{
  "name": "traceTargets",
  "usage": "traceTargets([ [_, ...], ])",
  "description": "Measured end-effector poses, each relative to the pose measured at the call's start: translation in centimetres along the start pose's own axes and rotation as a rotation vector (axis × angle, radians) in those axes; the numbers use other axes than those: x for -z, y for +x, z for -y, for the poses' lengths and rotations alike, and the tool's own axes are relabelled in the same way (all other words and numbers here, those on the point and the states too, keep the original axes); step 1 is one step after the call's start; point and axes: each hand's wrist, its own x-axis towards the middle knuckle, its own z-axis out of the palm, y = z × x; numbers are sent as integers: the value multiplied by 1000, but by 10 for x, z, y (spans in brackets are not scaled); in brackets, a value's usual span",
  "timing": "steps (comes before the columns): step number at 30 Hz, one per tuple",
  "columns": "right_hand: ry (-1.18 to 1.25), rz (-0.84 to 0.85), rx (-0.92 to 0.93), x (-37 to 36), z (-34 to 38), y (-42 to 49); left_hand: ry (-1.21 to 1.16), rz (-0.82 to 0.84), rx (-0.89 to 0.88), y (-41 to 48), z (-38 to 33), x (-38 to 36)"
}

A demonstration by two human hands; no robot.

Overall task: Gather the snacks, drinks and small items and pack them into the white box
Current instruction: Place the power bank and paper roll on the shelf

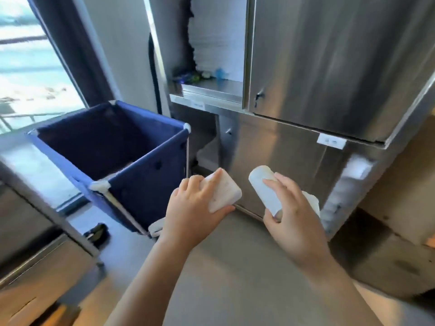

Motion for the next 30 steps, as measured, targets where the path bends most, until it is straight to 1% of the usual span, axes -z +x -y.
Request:
traceTargets([
  [6, 98, 85, 28, -56, -2, 57, 70, 6, 103, 32, 45, -19],
  [10, 103, 165, 48, -86, -27, 104, 94, 40, 126, 82, 55, -47],
  [12, 99, 203, 21, -88, -43, 137, 82, 67, 124, 114, 55, -58],
  [15, 90, 174, 1, -84, -63, 184, 70, 95, 99, 160, 54, -70],
  [18, 101, 130, -21, -90, -82, 217, 80, 86, 56, 202, 54, -84],
  [20, 101, 131, -47, -99, -91, 234, 87, 81, 47, 225, 57, -92],
  [22, 97, 138, -63, -108, -99, 249, 88, 86, 50, 243, 62, -101],
  [25, 94, 122, -38, -119, -109, 274, 97, 104, 54, 267, 71, -111],
  [30, 131, 95, -41, -141, -120, 315, 110, 82, 72, 299, 86, -124],
])
